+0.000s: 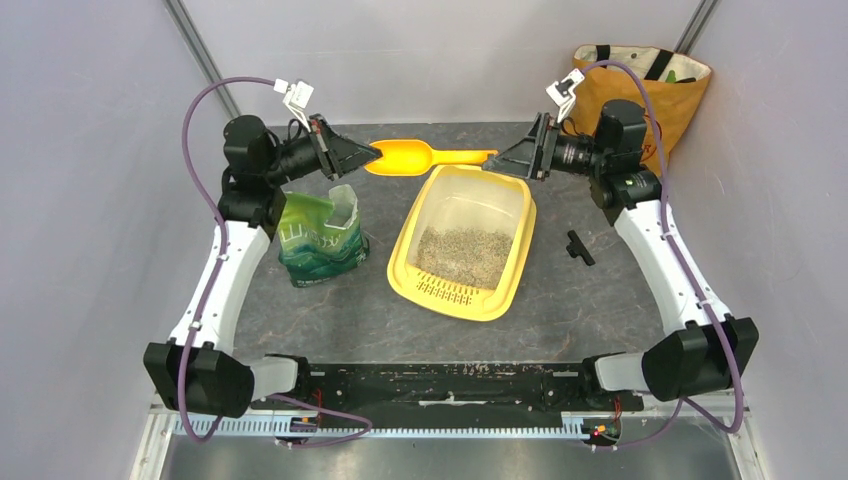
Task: Fill the litter box with clean litter
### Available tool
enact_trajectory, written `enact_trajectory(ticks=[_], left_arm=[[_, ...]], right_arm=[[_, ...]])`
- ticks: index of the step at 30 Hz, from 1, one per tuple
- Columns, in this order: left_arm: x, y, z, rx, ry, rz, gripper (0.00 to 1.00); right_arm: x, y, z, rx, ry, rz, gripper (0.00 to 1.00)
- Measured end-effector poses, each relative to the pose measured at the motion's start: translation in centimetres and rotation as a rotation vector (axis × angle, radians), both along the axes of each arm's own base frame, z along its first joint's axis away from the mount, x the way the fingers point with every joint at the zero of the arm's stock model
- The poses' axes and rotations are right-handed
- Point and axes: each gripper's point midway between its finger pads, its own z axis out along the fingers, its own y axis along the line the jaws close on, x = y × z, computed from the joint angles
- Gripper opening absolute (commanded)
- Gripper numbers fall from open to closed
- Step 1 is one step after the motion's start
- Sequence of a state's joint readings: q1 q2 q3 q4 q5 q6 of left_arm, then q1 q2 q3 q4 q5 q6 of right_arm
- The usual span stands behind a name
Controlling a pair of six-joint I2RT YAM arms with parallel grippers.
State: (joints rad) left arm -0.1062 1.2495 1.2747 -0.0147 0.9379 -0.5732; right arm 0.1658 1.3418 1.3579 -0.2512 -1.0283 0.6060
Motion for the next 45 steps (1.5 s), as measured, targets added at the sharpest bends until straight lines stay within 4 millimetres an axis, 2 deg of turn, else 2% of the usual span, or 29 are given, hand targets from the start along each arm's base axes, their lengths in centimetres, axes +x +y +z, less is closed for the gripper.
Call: enact_trajectory(ticks=[3, 6, 12, 16, 21, 28, 30, 31, 32, 33, 38, 41, 45], left_arm=[[-0.3, -0.3, -0.1, -0.032, 0.019, -0.029, 0.02], [-0.5, -0.5, 0.0, -0.052, 0.023, -0.044, 0.02], [-0.5, -0.5, -0.2, -0.073, 0.035, -0.047, 0.02], [-0.5, -0.6, -0.3, -0.077, 0.04, -0.048, 0.02], [-0.6, -0.6, -0.2, -0.078, 0.039, -0.051, 0.02], [-0.8, -0.7, -0.3, -0.077, 0.042, -0.063, 0.02], [-0.8, -0.7, -0.7, -0.075, 0.059, -0.063, 0.02], [-0.8, -0.7, -0.8, -0.075, 0.062, -0.064, 0.03], [-0.8, -0.7, -0.8, -0.075, 0.065, -0.065, 0.11], [-0.8, -0.7, -0.8, -0.075, 0.067, -0.066, 0.26], [-0.6, -0.5, -1.4, -0.051, 0.072, -0.05, 0.77], [-0.2, 0.0, -1.4, 0.001, 0.069, -0.002, 0.83], [0.3, 1.2, 0.1, 0.081, -0.008, 0.061, 0.82]], right_arm=[[0.3, 0.7, 2.3, 0.104, 0.006, 0.023, 0.97], [0.7, 1.5, 3.8, 0.175, 0.021, 0.054, 0.94], [0.2, 3.6, 4.3, 0.25, 0.086, 0.123, 0.82], [-0.4, 4.5, 4.1, 0.263, 0.122, 0.154, 0.67], [-0.4, 4.6, 3.9, 0.262, 0.131, 0.154, 0.45], [0.0, 4.6, 2.4, 0.225, 0.165, 0.127, 0.31], [-0.1, 4.6, 2.4, 0.22, 0.157, 0.127, 0.16], [-0.1, 4.5, 2.4, 0.218, 0.153, 0.124, 0.05], [-0.1, 4.5, 2.4, 0.215, 0.154, 0.123, 0.0], [-0.1, 4.5, 2.3, 0.213, 0.155, 0.123, 0.0], [0.3, 4.3, 1.9, 0.201, 0.158, 0.094, 0.0], [1.3, 3.4, 1.1, 0.183, 0.175, 0.037, 0.0], [3.6, -0.1, 0.0, 0.157, 0.183, -0.097, 0.0]])
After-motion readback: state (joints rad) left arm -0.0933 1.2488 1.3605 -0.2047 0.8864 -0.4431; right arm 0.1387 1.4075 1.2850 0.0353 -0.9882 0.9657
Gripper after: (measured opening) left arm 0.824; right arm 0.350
